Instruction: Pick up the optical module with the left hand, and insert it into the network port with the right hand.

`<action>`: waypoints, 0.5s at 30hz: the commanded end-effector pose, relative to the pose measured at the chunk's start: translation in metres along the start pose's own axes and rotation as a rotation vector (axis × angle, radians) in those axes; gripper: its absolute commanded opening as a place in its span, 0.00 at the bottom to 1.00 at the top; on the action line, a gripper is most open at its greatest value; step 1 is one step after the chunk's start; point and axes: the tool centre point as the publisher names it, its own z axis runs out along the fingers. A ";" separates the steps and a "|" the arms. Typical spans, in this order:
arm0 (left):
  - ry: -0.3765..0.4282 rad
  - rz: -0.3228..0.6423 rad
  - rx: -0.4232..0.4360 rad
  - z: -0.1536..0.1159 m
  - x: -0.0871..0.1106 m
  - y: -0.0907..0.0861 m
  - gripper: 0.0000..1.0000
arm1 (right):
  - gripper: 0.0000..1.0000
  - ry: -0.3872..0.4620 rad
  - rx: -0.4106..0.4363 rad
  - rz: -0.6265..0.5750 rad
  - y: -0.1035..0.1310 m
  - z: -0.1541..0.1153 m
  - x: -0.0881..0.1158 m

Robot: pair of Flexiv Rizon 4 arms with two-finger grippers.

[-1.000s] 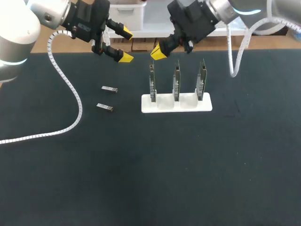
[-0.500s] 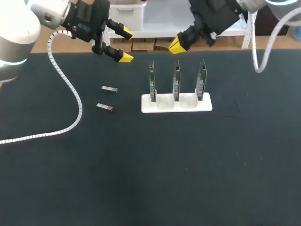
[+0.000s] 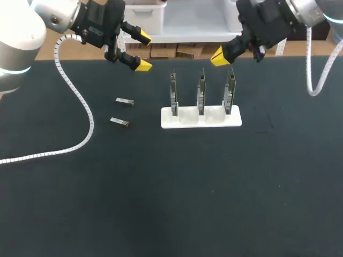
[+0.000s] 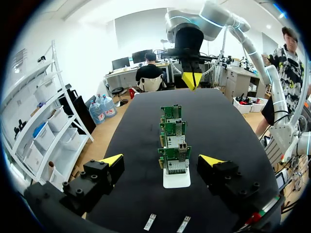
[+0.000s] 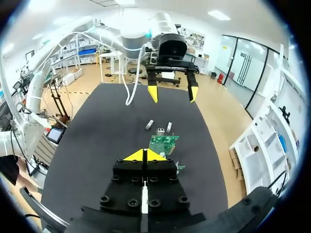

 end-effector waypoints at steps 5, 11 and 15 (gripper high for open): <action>0.007 -0.003 0.000 0.000 -0.001 0.000 1.00 | 0.01 0.031 -0.032 0.027 -0.003 -0.014 0.009; 0.007 -0.003 0.000 0.000 -0.001 0.000 1.00 | 1.00 0.102 -0.018 0.059 -0.005 -0.018 0.006; 0.007 -0.003 0.000 0.000 -0.001 0.000 1.00 | 1.00 0.154 -0.014 0.038 -0.004 -0.011 -0.010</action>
